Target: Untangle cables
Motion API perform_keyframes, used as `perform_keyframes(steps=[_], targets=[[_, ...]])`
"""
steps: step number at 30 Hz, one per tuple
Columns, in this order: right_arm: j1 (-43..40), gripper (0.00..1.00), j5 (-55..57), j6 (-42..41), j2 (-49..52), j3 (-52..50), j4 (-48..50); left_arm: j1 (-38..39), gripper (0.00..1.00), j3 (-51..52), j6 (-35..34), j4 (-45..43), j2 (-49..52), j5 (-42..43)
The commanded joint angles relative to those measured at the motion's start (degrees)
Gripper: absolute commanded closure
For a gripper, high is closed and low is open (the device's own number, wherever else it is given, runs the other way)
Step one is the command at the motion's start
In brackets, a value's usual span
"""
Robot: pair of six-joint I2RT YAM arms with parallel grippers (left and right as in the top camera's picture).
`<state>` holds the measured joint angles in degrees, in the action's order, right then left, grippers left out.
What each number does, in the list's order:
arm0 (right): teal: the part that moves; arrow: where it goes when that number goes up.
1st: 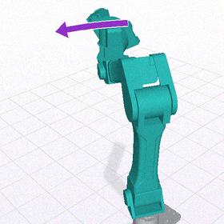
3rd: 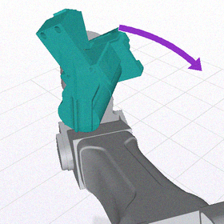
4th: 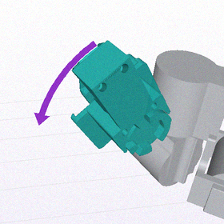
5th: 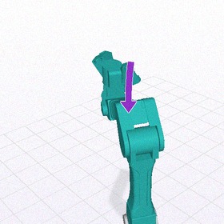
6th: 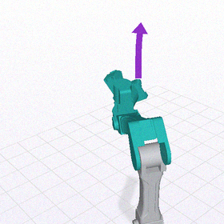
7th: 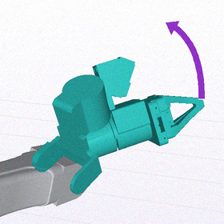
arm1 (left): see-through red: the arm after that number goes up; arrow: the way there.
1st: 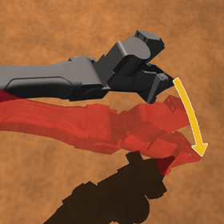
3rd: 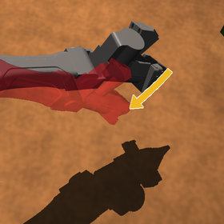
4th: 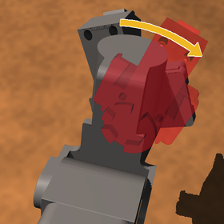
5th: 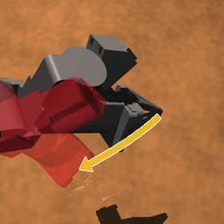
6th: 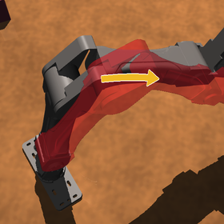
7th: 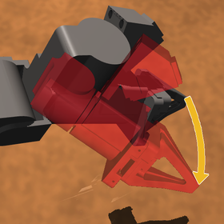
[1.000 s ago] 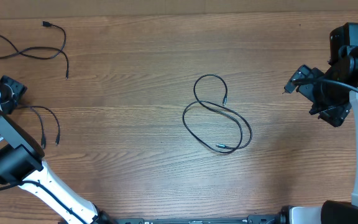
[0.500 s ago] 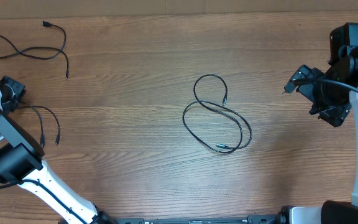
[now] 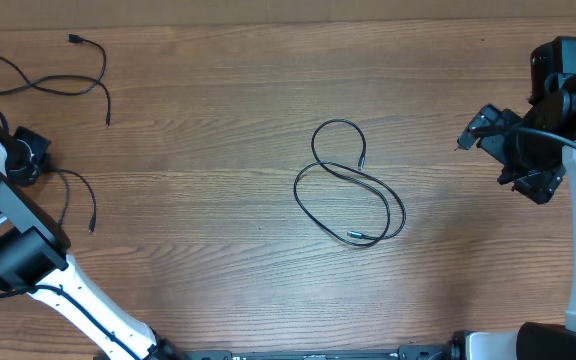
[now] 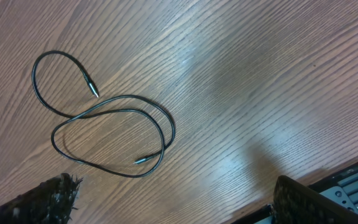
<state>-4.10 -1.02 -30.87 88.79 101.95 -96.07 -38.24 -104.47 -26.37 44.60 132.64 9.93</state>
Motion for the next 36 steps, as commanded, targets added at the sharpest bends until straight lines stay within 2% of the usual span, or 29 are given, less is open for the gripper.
perform_keyframes(steps=[1, 7, 11, 15, 23, 24, 25, 26, 27, 30, 33, 36], targets=[[-0.15, 0.0, 0.79, -0.22, 0.17, 0.37, 0.17, 0.22, 0.96, 0.33, -3.17, 2.1, -4.74, 5.09], [-0.15, 0.0, 0.79, -0.22, 0.17, 0.37, 0.17, 0.22, 0.96, 0.33, -3.69, 8.94, -10.12, 4.68], [-0.15, 0.0, 0.79, -0.22, 0.17, 0.37, 0.17, 0.22, 0.96, 0.17, -8.26, 16.24, -11.58, 5.4], [-0.15, 0.0, 0.79, -0.22, 0.17, 0.37, 0.17, 0.39, 0.96, 0.13, -8.55, 22.73, -11.54, 7.52], [-0.15, 0.0, 0.79, -0.24, 0.17, 0.37, 0.17, 1.29, 0.95, 0.22, -5.4, 23.47, -11.13, -0.07], [-0.15, 0.0, 0.79, -0.24, 0.17, 0.37, 0.17, 1.64, 0.9, 0.24, -3.96, 22.84, -10.97, -1.22], [-0.15, 0.0, 0.79, -0.22, 0.17, 0.37, 0.17, 2.12, 0.77, 0.24, -2.6, 22.4, -10.73, -2.32], [-0.15, 0.0, 0.79, -0.22, 0.17, 0.37, 0.17, 2.58, 0.59, 0.24, -1.9, 22.01, -10.4, -2.56], [-0.15, 0.0, 0.79, -0.22, 0.17, 0.37, 0.17, 3.08, 0.54, 0.24, -1.36, 21.73, -10.1, -1.81], [-0.15, 0.0, 0.79, -0.22, 0.17, 0.37, 0.17, 4.5, 0.54, 0.24, 1.51, 20.57, -9.2, 6.54], [-0.15, 0.0, 0.79, -0.22, 0.17, 0.37, 0.17, 6.23, 0.48, 0.24, 4.79, 19.08, -8.85, 14.69], [-0.15, 0.0, 0.79, -0.22, 0.17, 0.37, 0.17, 7.21, 0.51, -0.44, 5.16, 18.75, -8.92, 15.06]])
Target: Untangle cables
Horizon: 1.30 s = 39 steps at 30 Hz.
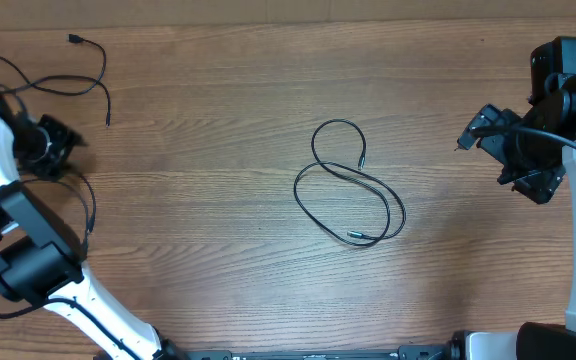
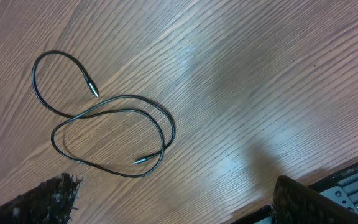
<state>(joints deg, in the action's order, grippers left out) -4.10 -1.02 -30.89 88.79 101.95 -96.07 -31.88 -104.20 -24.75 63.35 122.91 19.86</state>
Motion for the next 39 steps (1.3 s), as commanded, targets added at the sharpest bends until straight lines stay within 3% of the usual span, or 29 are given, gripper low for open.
perform_keyframes(steps=[1, 5, 10, 13, 18, 21, 29, 35, 39], targets=[[-0.15, 0.0, 0.79, -0.2, 0.17, 0.37, 0.17, 0.87, 0.53, -1.22, 3.56, 0.33, 0.81, 5.2], [-0.15, 0.0, 0.79, -0.2, 0.17, 0.37, 0.17, -0.52, 0.44, -6.82, 3.58, 4.24, 0.48, 5.16], [-0.15, 0.0, 0.79, -0.2, 0.17, 0.37, 0.17, -3.06, 0.16, -18.62, 3.28, 11.41, -0.85, 1.88], [-0.15, 0.0, 0.79, -0.2, 0.17, 0.37, 0.17, -5.05, 0.0, -25.75, 0.13, 16.02, -1.22, -6.16], [-0.15, 0.0, 0.79, -0.2, 0.17, 0.37, 0.17, -9.97, 0.0, -30.86, -9.07, 23.74, -1.22, -22.91], [-0.15, 0.0, 0.79, -0.2, 0.17, 0.37, 0.17, -13.27, 0.0, -29.64, -13.64, 27.67, -1.18, -28.61], [-0.15, 0.0, 0.79, -0.22, 0.17, 0.37, 0.17, -22.67, 0.0, -24.17, -21.18, 30.6, -1.16, -29.33], [-0.15, 0.0, 0.79, -0.22, 0.17, 0.37, 0.17, -28.26, 0.0, -15.98, -20.87, 24.2, -1.16, -29.27], [-0.15, 0.0, 0.79, -0.22, 0.17, 0.37, 0.17, -29.81, 0.0, -9.03, -17.11, 16.35, -1.16, -27.76]])
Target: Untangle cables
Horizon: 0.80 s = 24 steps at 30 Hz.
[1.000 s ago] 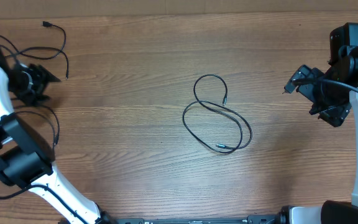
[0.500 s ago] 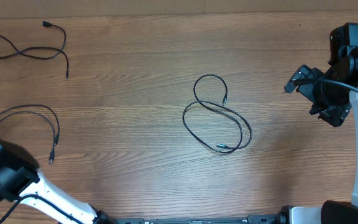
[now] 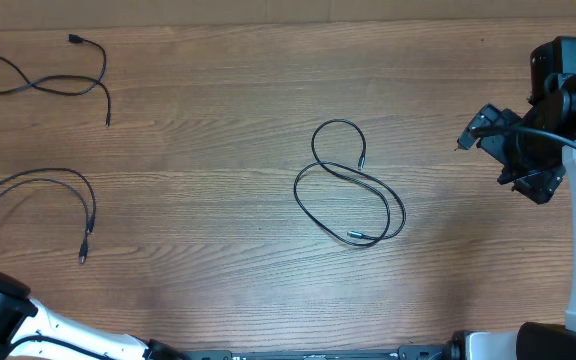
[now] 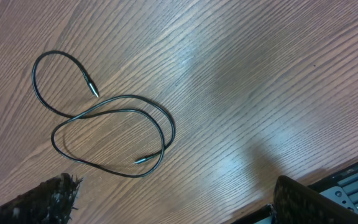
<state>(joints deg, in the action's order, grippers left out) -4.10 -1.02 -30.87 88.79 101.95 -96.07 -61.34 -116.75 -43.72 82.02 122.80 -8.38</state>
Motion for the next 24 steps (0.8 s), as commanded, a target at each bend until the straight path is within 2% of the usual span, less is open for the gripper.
perform_keyframes(steps=[1, 6, 10, 13, 16, 18, 22, 23, 24], targets=[[-0.15, 0.0, 0.79, -0.22, 0.17, 0.37, 0.17, -0.44, 0.0, 5.18, 2.19, -4.46, -1.05, 1.18], [-0.15, 0.0, 0.79, -0.24, 0.17, 0.37, 0.17, -0.28, 0.0, 11.43, 4.63, -14.23, -1.01, 5.53], [-0.15, 0.0, 0.79, -0.22, 0.17, 0.37, 0.17, 0.09, 0.06, 15.02, 6.99, -21.46, -0.98, 8.2], [-0.15, 0.0, 0.79, -0.22, 0.17, 0.37, 0.17, 0.39, 0.1, 16.94, 11.34, -26.16, -0.98, 11.85], [-0.15, 0.0, 0.79, -0.22, 0.17, 0.37, 0.17, 0.63, 0.09, 19.28, 12.46, -28.96, -0.98, 13.33], [-0.15, 0.0, 0.79, -0.22, 0.17, 0.37, 0.17, 0.66, 0.12, 21.18, 12.17, -30.45, -0.98, 13.38], [-0.15, 0.0, 0.79, -0.22, 0.17, 0.37, 0.17, 0.61, 0.34, 23.43, 11.98, -32.96, -0.98, 13.35], [-0.15, 0.0, 0.79, -0.22, 0.17, 0.37, 0.17, 0.61, 0.42, 23.52, 11.96, -33.38, -0.98, 13.44], [-0.15, 0.0, 0.79, -0.24, 0.17, 0.37, 0.17, 0.66, 0.55, 23.52, 11.98, -33.77, -0.98, 13.81]])
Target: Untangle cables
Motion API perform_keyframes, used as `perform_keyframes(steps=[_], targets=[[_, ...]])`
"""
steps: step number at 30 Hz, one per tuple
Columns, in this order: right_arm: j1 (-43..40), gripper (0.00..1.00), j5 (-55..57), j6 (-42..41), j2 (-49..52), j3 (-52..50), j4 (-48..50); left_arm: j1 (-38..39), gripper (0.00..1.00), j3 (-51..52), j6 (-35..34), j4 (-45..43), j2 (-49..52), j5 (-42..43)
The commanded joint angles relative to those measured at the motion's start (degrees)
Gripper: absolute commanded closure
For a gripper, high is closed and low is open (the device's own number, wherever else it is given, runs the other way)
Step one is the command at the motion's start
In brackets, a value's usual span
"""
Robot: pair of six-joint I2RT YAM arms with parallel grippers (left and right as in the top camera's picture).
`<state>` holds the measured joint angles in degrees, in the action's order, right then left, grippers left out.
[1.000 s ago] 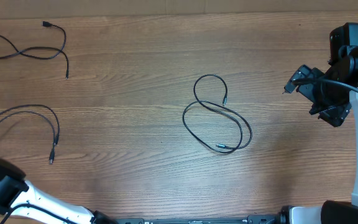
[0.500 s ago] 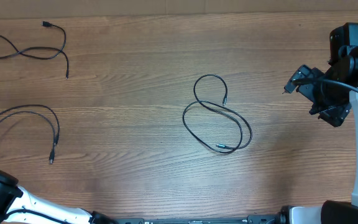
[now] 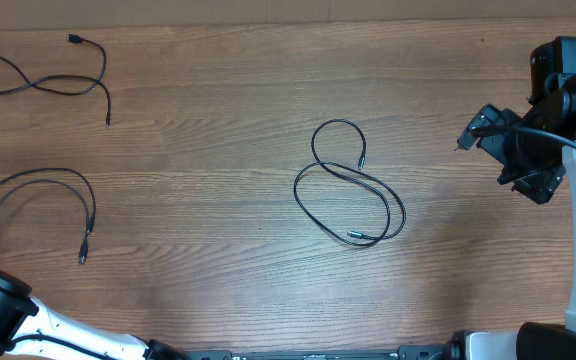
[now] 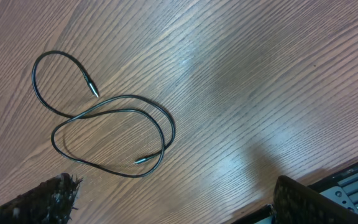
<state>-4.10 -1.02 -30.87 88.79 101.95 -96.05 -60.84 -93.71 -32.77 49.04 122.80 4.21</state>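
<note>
Three thin black cables lie apart on the wooden table (image 3: 218,280). One is at the far left corner (image 3: 38,80), one is an arch at the left edge (image 3: 53,180), and one is a looped figure in the middle (image 3: 348,185), also seen in the right wrist view (image 4: 104,127). My right gripper (image 3: 473,132) hovers at the right side, well away from the middle cable. It is open (image 4: 173,208) and holds nothing. Of my left arm only the lower link shows, plus a dark part at the left edge beside the arched cable's end.
The right arm's black body (image 3: 558,90) stands over the table's right edge. The table's near edge and a metal rail (image 4: 353,180) show low in the right wrist view.
A dark part of my left arm now shows at the left edge by the arched cable's end. The cables and the right arm have not moved.
My left gripper was at the left edge on the arched cable, then higher up near the far-left cable. By the last earlier moment the arm had gone to the near-left corner, leaving the two left cables spread apart. The middle cable and right arm stayed still.
</note>
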Motion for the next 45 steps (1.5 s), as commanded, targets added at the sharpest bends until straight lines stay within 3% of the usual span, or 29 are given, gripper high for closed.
perform_keyframes(steps=[1, 4, 11, 17, 21, 23, 25, 28, 31, 33, 35, 37, 42, 45], targets=[[-0.15, 0.0, 0.79, -0.22, 0.17, 0.37, 0.15, 0.17, 0.72, 0.44, 1.03, -1.29, -0.98, 2.08], [-0.15, 0.0, 0.79, -0.22, 0.17, 0.37, 0.15, 0.22, 0.96, 0.2, 1.09, -3.39, -0.98, 7.56], [-0.15, 0.0, 0.79, -0.22, 0.17, 0.37, 0.15, 1.92, 0.96, -0.96, 1.05, -11.45, -1.01, 22.82], [-0.15, 0.0, 0.79, -0.22, 0.17, 0.37, 0.15, 5.88, 0.96, -0.96, 2.01, -21.9, -1.01, 27.98], [-0.15, 0.0, 0.79, -0.22, 0.17, 0.37, 0.15, 9.11, 0.96, -0.96, 7.34, -26.43, -1.01, 29.38], [-0.15, 0.0, 0.79, -0.22, 0.17, 0.37, 0.15, 10.14, 0.91, -0.94, 7.28, -25.2, -0.98, 24.11], [-0.15, 0.0, 0.79, -0.22, 0.17, 0.37, 0.15, 10.75, 0.78, -0.94, 7.04, -22.6, -0.98, 14.43], [-0.15, 0.0, 0.79, -0.22, 0.17, 0.37, 0.15, 10.86, 0.73, -0.94, 7.17, -18.49, -0.98, 0.17], [-0.15, 0.0, 0.79, -0.22, 0.17, 0.37, 0.15, 10.14, 0.54, -0.94, 9.03, -15.45, -0.98, -6.84], [-0.15, 0.0, 0.79, -0.22, 0.17, 0.37, 0.15, 9.31, 0.47, -0.94, 9.88, -14.29, -1.01, -5.7], [-0.15, 0.0, 0.79, -0.22, 0.17, 0.37, 0.15, 8.61, 0.25, -0.94, 9.88, -13.7, -1.03, -1.2], [-0.15, 0.0, 0.79, -0.22, 0.17, 0.37, 0.15, 8.11, 0.17, -0.96, 9.88, -13.84, -1.05, 6.32], [-0.15, 0.0, 0.79, -0.22, 0.17, 0.37, 0.15, 7.91, 0.29, -1.92, 9.73, -16.22, -2.58, 23.04], [-0.15, 0.0, 0.79, -0.22, 0.17, 0.37, 0.15, 8.79, 0.23, -3.3, 7.5, -16.04, -5.35, 21.86]])
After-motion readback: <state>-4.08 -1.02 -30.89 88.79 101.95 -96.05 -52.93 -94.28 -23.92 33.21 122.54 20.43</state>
